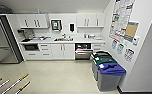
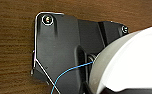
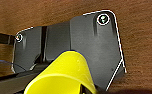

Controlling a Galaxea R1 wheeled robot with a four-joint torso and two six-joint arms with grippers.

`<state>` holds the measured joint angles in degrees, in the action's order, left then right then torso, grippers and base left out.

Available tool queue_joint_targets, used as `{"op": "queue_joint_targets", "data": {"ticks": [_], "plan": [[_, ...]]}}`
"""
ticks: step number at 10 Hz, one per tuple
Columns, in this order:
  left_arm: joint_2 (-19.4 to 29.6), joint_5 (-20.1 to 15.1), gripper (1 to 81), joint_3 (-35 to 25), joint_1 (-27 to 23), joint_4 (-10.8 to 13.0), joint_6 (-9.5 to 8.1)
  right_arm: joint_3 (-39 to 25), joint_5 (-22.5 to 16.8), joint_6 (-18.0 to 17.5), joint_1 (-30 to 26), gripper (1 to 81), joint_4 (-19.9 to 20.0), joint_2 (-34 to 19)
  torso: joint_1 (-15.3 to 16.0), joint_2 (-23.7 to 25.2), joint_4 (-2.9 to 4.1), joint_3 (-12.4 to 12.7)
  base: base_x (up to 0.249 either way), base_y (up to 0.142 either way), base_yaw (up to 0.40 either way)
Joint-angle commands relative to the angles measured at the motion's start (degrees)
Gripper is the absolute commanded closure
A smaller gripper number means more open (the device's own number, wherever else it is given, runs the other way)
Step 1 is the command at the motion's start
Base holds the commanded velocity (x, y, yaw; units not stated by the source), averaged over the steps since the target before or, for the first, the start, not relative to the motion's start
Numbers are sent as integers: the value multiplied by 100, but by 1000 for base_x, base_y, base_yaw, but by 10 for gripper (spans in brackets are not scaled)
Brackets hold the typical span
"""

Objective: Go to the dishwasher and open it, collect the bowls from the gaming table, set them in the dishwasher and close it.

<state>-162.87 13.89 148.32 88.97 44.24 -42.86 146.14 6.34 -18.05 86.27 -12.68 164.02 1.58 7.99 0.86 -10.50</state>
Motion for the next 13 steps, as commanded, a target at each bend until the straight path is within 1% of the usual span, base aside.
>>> {"op": "queue_joint_targets", "data": {"ticks": [1, 2, 3, 13], "plan": [[96, -105, 811, -5, -200, -21, -3, 10, -230, 4, -264, 811, -42, -69, 0, 0, 0, 0, 142, 0, 0], [105, -105, 811, -5, -200, -21, -3, 10, -230, 4, -264, 811, -51, -69, 2, 0, 0, 0, 162, 0, 0], [105, -105, 811, -5, -200, -81, -3, 10, -230, 12, -264, 811, -59, -69, 0, 2, 0, 0, 166, 0, 0], [87, -105, 811, -5, -200, -82, 6, 45, -247, 12, -281, 811, -51, -52, 2, 0, 0, 0, 166, 0, 0]]}}
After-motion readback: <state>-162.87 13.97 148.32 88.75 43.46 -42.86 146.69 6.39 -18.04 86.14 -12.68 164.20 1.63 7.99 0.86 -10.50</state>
